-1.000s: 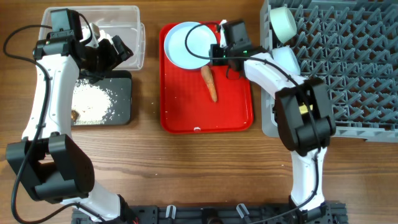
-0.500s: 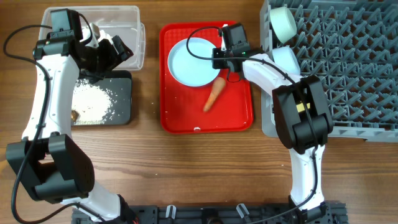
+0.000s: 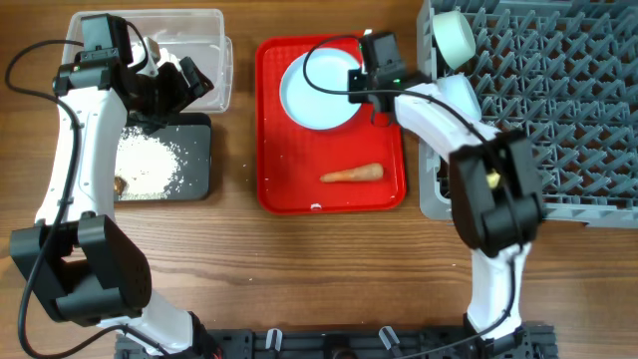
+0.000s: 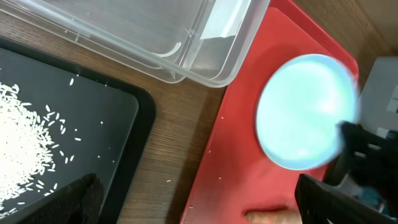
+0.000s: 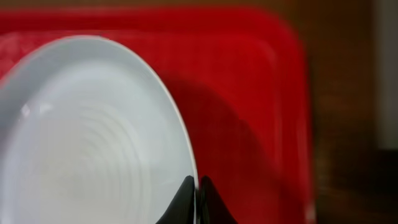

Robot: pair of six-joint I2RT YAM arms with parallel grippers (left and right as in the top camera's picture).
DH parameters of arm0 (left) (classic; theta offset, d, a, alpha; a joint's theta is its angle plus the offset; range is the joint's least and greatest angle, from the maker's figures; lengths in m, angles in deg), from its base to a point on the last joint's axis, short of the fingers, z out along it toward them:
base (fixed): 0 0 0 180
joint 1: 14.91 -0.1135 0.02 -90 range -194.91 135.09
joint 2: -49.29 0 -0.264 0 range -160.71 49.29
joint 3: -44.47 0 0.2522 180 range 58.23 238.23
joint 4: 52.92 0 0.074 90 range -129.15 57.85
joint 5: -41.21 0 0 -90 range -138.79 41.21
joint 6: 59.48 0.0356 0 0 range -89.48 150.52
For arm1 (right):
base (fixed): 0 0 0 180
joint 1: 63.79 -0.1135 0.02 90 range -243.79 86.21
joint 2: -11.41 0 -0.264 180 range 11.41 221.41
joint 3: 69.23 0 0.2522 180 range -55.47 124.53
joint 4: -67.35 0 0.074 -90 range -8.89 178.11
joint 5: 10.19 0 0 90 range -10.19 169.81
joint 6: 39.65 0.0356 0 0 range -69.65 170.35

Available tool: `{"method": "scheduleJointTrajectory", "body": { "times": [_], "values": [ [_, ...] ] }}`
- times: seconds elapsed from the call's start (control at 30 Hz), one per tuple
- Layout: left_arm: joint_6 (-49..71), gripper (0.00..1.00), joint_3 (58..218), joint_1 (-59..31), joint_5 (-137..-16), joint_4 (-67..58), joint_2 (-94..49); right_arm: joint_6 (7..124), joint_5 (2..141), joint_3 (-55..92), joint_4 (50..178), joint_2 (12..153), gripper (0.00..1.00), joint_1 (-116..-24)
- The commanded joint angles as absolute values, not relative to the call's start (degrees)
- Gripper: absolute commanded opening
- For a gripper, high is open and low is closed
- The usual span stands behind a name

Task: Sort waste into correct bins and load items into the dishwasher rack
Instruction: 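Lift the plate with right gripper and stand it upright in the rack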

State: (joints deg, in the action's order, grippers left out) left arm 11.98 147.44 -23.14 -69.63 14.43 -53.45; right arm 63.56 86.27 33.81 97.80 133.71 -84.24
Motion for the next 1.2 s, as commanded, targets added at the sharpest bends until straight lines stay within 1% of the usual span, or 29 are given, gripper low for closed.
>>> {"method": "scheduleJointTrajectory", "body": {
  "times": [0.0,0.13,0.17,0.23,0.3,0.33,0.37,0.5,0.53,0.63,0.73,1.03,1.17],
  "values": [
    [12.07,1.0,147.81,-23.34,-69.7,14.3,-52.81,58.25,98.77,34.0,98.37,119.52,0.04,-83.41],
    [12.07,1.0,147.81,-23.34,-69.7,14.3,-52.81,48.68,113.66,34.0,98.85,110.37,0.04,-83.41],
    [12.07,1.0,147.81,-23.34,-69.7,14.3,-52.81,45.11,119.67,34.0,98.74,108.66,0.04,-83.41],
    [12.07,1.0,147.81,-23.34,-69.7,14.32,-52.81,40.15,131.8,34.0,98.02,106.85,0.04,-82.91],
    [12.07,1.0,147.81,-23.34,-69.7,14.3,-52.81,33.7,137.24,34.0,97.65,106.65,0.04,-81.71],
    [12.07,1.0,147.81,-23.34,-69.7,14.3,-52.81,30.56,137.63,33.98,98.11,106.67,0.04,-80.98],
    [12.07,1.0,147.81,-23.34,-69.7,14.3,-52.81,24.59,137.61,33.76,99.16,106.96,0.04,-79.21],
    [12.07,1.0,147.81,-23.34,-69.7,14.3,-52.81,18.01,137.59,33.68,95.35,107.48,0.04,-75.13],
    [12.07,1.0,147.81,-23.34,-69.7,14.3,-52.81,14.6,137.35,33.68,93.89,107.57,0.04,-73.47],
    [12.07,1.0,147.81,-23.34,-69.7,14.32,-52.81,7.19,132.98,33.65,93.93,107.72,0.04,-69.97],
    [12.07,1.0,147.81,-23.34,-69.7,14.3,-52.81,0.02,131.95,33.65,93.63,108.86,0.04,-67.43],
    [12.07,1.0,147.81,-23.34,-69.7,14.3,-52.81,-5.36,126.22,33.65,93.56,114.52,0.04,-66.21],
    [12.07,1.0,147.81,-23.34,-69.7,14.3,-52.81,-6.21,126.27,33.65,92.95,118.82,0.04,-66.12]
  ]
}}
